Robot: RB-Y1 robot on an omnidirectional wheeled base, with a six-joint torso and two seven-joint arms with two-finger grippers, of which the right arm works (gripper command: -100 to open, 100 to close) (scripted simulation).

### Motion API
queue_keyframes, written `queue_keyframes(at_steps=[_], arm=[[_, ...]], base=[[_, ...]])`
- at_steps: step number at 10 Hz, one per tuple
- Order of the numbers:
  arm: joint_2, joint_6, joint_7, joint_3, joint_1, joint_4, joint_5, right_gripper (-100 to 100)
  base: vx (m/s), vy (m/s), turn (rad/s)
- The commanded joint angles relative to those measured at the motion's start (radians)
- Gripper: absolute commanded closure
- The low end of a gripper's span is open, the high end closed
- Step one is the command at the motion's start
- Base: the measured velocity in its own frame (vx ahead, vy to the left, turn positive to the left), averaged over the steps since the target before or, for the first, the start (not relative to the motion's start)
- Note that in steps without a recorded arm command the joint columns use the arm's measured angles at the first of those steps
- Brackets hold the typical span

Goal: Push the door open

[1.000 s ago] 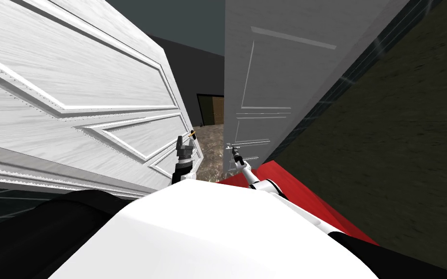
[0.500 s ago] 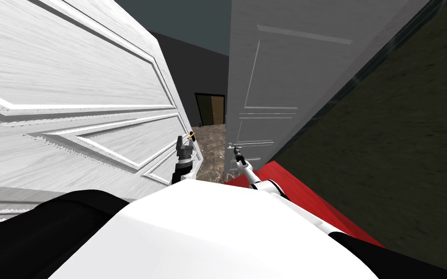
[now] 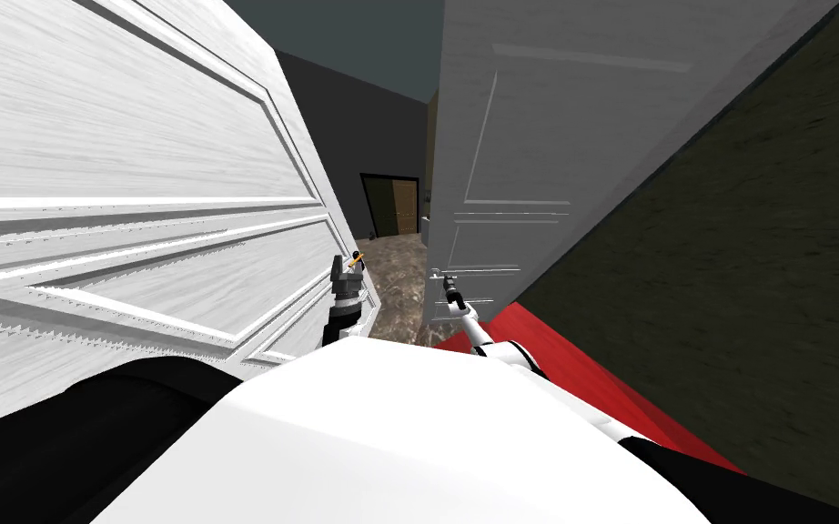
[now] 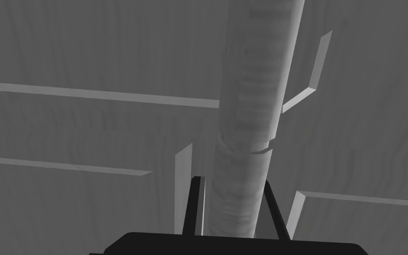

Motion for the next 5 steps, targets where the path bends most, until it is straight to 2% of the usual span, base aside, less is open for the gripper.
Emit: queue_keyframes(at_steps=[1, 5], arm=[[-0.014, -0.016, 0.008, -0.033, -0.01, 0.018, -0.009, 100], [-0.017, -0.014, 0.024, -0.075, -0.01, 0.022, -0.021, 100]], base=[[0.111, 0.128, -0.08], [0.134, 0.163, -0.08]])
